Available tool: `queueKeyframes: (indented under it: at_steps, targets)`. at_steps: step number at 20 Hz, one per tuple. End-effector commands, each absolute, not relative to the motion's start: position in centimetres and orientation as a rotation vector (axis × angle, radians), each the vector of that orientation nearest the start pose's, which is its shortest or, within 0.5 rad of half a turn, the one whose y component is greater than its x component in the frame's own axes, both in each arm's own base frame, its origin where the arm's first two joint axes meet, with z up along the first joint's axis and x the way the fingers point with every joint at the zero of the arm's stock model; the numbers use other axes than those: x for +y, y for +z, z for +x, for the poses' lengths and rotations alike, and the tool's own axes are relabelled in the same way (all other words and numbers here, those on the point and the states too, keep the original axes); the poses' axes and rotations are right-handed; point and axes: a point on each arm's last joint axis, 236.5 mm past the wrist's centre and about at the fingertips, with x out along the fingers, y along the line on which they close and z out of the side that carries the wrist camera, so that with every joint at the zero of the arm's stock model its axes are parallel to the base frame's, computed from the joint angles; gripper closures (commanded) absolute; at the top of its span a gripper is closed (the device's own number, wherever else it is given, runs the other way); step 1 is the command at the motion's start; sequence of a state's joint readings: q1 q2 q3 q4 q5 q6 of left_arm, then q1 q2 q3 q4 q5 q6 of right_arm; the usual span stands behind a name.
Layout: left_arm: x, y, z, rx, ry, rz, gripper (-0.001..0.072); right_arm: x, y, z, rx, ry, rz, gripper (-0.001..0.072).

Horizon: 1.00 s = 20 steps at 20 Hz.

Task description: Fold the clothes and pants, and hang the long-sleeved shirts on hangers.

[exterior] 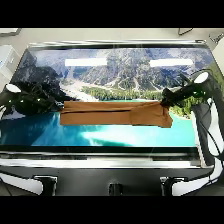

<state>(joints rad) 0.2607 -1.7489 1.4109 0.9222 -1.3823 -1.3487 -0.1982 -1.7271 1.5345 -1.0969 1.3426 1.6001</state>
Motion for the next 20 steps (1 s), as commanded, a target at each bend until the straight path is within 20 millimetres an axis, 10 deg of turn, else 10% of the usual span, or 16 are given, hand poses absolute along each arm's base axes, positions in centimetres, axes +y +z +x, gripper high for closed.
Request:
queueKeyframes:
  at_steps: [1,4,6,7,9,11,14,20]
  targets:
    - [-4.6,-8.0,45.1,1.517,-0.366,-0.678,0.0685,2.3,-5.9,47.2,1.456,0.101,0.68,0.0661]
    - [-5.6,-9.2,45.2,1.541,-0.392,-0.732,0.059,3.5,-7.0,47.1,1.489,0.122,0.755,0.066]
    - [-5.2,-8.2,45.2,1.536,-0.409,-0.746,0.0209,2.9,-5.9,47.9,1.446,0.12,0.758,0.0588]
    - [-4.5,-7.2,45.0,1.542,-0.423,-0.748,0.0098,2.0,-4.8,48.1,1.42,0.114,0.755,0.0424]
    - [-2.3,-4.7,44.6,1.539,-0.443,-0.756,0.0087,-1.5,-2.7,46.8,1.412,0.092,0.713,0.0087]
    - [0.3,-2.4,44.5,1.512,-0.415,-0.785,0.0041,-5.8,-3.2,43.0,1.523,0.003,0.687,0.0027]
    - [2.2,-0.2,44.0,1.482,-0.381,-0.809,0.0037,-6.5,-5.7,39.2,1.674,0.006,0.714,0.0004]
    - [1.0,4.5,42.5,1.45,-0.425,-0.734,0.0038,-3.3,-9.4,40.7,1.639,0.113,0.821,0.0002]
